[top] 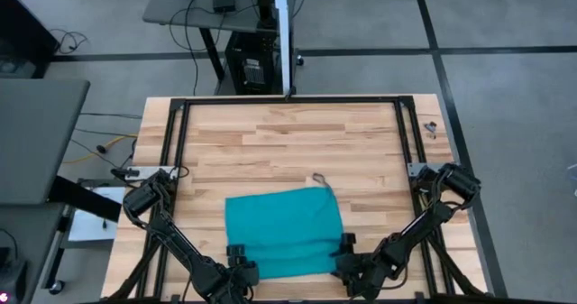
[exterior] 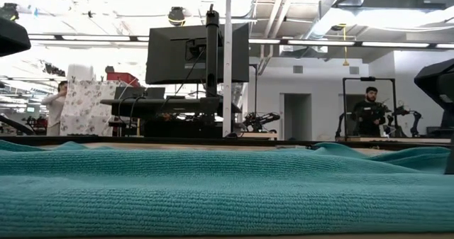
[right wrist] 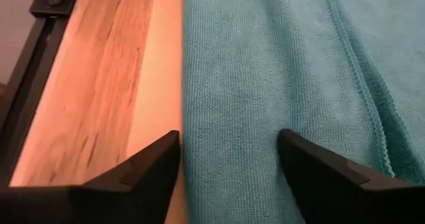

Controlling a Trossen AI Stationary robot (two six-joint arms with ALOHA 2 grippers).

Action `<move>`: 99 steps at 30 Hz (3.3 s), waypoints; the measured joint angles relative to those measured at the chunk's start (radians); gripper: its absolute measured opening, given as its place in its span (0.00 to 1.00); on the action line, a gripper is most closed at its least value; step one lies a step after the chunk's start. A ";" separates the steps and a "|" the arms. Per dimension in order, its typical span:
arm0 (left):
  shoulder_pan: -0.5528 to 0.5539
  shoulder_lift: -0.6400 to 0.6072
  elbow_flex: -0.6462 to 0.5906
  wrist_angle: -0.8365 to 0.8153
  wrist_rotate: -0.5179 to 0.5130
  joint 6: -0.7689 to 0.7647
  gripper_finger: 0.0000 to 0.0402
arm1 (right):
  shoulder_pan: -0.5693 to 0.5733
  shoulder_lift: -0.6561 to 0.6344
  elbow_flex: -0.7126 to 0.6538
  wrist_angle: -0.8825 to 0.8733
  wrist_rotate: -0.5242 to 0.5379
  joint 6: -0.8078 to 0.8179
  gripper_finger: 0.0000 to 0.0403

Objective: Roll towel
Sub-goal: Roll the blue towel

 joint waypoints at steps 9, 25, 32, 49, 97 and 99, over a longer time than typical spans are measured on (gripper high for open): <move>0.001 -0.003 -0.001 -0.003 0.016 -0.111 0.27 | 0.003 -0.005 0.000 0.007 -0.023 0.085 0.15; 0.023 -0.179 -0.158 0.338 0.289 -0.261 0.00 | 0.006 -0.097 -0.003 0.118 -0.335 0.354 0.02; 0.087 -0.339 -0.484 0.683 0.404 -0.325 0.00 | -0.024 -0.126 -0.003 0.148 -0.405 0.443 0.01; 0.251 -0.505 -0.747 0.782 0.518 -0.162 0.00 | -0.153 -0.175 -0.155 0.244 -0.428 0.588 0.01; 0.163 -0.489 -0.744 1.008 0.270 -0.242 0.23 | -0.141 -0.086 -0.179 0.652 -0.192 0.434 0.01; 0.167 -0.468 -0.744 0.991 0.222 -0.243 0.23 | -0.147 -0.079 -0.179 0.613 -0.188 0.446 0.00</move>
